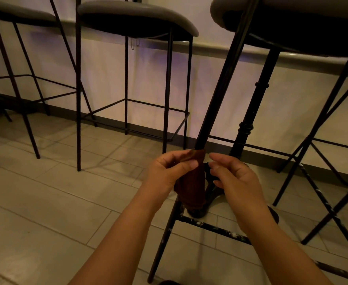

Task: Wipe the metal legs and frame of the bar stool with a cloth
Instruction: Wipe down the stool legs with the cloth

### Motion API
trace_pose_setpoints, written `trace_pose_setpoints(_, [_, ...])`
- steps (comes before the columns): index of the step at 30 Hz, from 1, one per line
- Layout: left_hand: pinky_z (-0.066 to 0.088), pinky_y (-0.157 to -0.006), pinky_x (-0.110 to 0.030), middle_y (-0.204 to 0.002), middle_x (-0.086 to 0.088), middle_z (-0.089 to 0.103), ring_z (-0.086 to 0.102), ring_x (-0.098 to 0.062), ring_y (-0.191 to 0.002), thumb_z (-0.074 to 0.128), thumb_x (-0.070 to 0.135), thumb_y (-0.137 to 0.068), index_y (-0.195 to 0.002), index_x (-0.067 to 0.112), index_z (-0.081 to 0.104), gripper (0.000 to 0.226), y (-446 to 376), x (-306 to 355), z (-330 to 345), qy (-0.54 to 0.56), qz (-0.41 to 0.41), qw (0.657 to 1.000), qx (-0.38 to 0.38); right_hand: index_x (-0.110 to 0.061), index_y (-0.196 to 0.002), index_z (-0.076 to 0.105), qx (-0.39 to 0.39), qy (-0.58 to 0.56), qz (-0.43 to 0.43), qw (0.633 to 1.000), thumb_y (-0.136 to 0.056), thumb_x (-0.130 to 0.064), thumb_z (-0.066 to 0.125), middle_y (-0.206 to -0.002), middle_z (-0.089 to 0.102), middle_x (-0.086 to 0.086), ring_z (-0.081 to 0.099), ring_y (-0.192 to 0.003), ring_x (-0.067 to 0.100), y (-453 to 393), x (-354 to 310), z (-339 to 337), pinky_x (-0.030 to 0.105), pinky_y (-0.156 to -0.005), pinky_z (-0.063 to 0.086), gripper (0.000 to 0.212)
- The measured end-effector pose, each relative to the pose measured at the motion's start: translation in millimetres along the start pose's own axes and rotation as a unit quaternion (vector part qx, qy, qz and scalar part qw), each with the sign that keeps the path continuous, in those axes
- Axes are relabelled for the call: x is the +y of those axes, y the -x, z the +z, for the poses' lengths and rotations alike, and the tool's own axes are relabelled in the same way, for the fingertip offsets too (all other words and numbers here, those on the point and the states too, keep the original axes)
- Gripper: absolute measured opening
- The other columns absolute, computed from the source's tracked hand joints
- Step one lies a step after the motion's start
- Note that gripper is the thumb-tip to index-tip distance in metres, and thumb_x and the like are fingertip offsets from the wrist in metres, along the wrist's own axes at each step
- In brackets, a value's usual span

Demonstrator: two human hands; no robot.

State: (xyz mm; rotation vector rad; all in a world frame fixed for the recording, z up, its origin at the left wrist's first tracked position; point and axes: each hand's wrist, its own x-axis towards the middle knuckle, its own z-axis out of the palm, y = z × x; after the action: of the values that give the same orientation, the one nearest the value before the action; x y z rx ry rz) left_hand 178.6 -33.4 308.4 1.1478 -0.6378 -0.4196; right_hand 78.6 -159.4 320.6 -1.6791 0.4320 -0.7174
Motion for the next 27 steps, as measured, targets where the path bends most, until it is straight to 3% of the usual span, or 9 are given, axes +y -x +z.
trace_pose_setpoints(4, [0.054, -0.076, -0.017, -0.1, 0.004, 0.074, 0.068, -0.01, -0.098, 0.075, 0.021, -0.07, -0.103, 0.027, 0.072, 0.033, 6, -8, -10, -0.114, 0.02, 0.993, -0.005, -0.041, -0.096, 0.069, -0.005, 0.013, -0.002, 1.0, -0.092, -0.024, 0.06, -0.1, 0.067, -0.016, 0.062, -0.101, 0.005, 0, 3, -2, 0.032, -0.091, 0.052, 0.02])
trace_pose_setpoints(6, [0.054, -0.071, -0.014, -0.096, 0.005, 0.075, 0.069, -0.008, -0.093, 0.077, 0.012, -0.071, -0.101, 0.021, 0.07, 0.032, 7, -8, -10, -0.129, 0.017, 0.991, 0.003, -0.04, -0.098, 0.07, -0.012, 0.011, 0.003, 1.0, -0.092, -0.024, 0.06, -0.102, 0.068, -0.015, 0.062, -0.102, 0.005, 1, 6, -1, 0.032, -0.092, 0.051, 0.02])
trace_pose_setpoints(11, [0.055, -0.064, -0.018, -0.083, 0.011, 0.074, 0.071, -0.002, -0.078, 0.083, 0.041, -0.049, -0.083, 0.028, 0.07, 0.038, 8, 6, 6, -0.179, 0.009, 0.978, 0.103, -0.044, -0.102, 0.069, -0.045, 0.018, 0.001, 0.999, -0.096, -0.021, 0.053, -0.103, 0.068, -0.022, 0.062, -0.102, -0.002, 8, 14, 4, 0.023, -0.087, 0.05, 0.029])
trace_pose_setpoints(14, [0.056, -0.064, -0.02, -0.079, 0.016, 0.073, 0.07, 0.001, -0.073, 0.085, 0.037, -0.058, -0.08, 0.032, 0.071, 0.027, 7, 15, 16, -0.191, 0.028, 0.972, 0.136, -0.051, -0.096, 0.067, -0.067, 0.017, 0.002, 0.998, -0.097, -0.016, 0.05, -0.099, 0.068, -0.031, 0.06, -0.096, -0.013, 13, 18, 6, 0.014, -0.08, 0.048, 0.039])
trace_pose_setpoints(16, [0.056, -0.063, -0.018, -0.077, 0.02, 0.072, 0.068, 0.005, -0.072, 0.084, 0.039, -0.061, -0.077, 0.036, 0.07, 0.022, 9, 19, 20, -0.209, 0.035, 0.966, 0.15, -0.059, -0.092, 0.065, -0.094, 0.019, -0.008, 0.995, -0.096, -0.014, 0.051, -0.098, 0.067, -0.033, 0.06, -0.094, -0.017, 19, 20, 8, 0.005, -0.068, 0.049, 0.047])
trace_pose_setpoints(18, [0.053, -0.061, -0.015, -0.079, 0.024, 0.07, 0.066, 0.009, -0.074, 0.08, 0.047, -0.06, -0.077, 0.041, 0.068, 0.021, 14, 24, 18, -0.235, 0.025, 0.963, 0.128, -0.065, -0.092, 0.062, -0.113, 0.019, -0.02, 0.993, -0.094, -0.017, 0.056, -0.099, 0.068, -0.033, 0.061, -0.094, -0.015, 26, 22, 12, 0.0, -0.064, 0.046, 0.049])
trace_pose_setpoints(21, [0.047, -0.075, -0.021, -0.082, 0.02, 0.073, 0.066, 0.008, -0.078, 0.064, 0.061, -0.061, -0.085, 0.038, 0.071, 0.034, 20, 40, 3, -0.24, -0.025, 0.97, 0.024, -0.061, -0.096, 0.064, -0.108, 0.008, -0.03, 0.994, -0.092, -0.02, 0.059, -0.101, 0.071, -0.025, 0.064, -0.095, -0.01, 27, 26, 16, 0.001, -0.068, 0.047, 0.041])
trace_pose_setpoints(24, [0.041, -0.085, -0.026, -0.091, 0.008, 0.075, 0.067, 0.0, -0.09, 0.054, 0.037, -0.09, -0.103, 0.024, 0.072, 0.026, 22, 49, -17, -0.216, -0.055, 0.973, -0.059, -0.058, -0.094, 0.067, -0.084, -0.024, 0.01, 0.996, -0.093, -0.028, 0.057, -0.1, 0.073, -0.018, 0.067, -0.091, -0.002, 22, 31, 16, 0.01, -0.064, 0.053, 0.032])
trace_pose_setpoints(27, [0.042, -0.087, -0.027, -0.099, 0.008, 0.075, 0.066, -0.003, -0.097, 0.055, 0.011, -0.091, -0.113, 0.022, 0.069, 0.028, 22, 44, -26, -0.199, -0.053, 0.975, -0.083, -0.045, -0.102, 0.071, -0.086, -0.054, 0.049, 0.994, -0.096, -0.023, 0.052, -0.104, 0.073, -0.011, 0.07, -0.096, 0.008, 17, 33, 7, 0.026, -0.082, 0.056, 0.03])
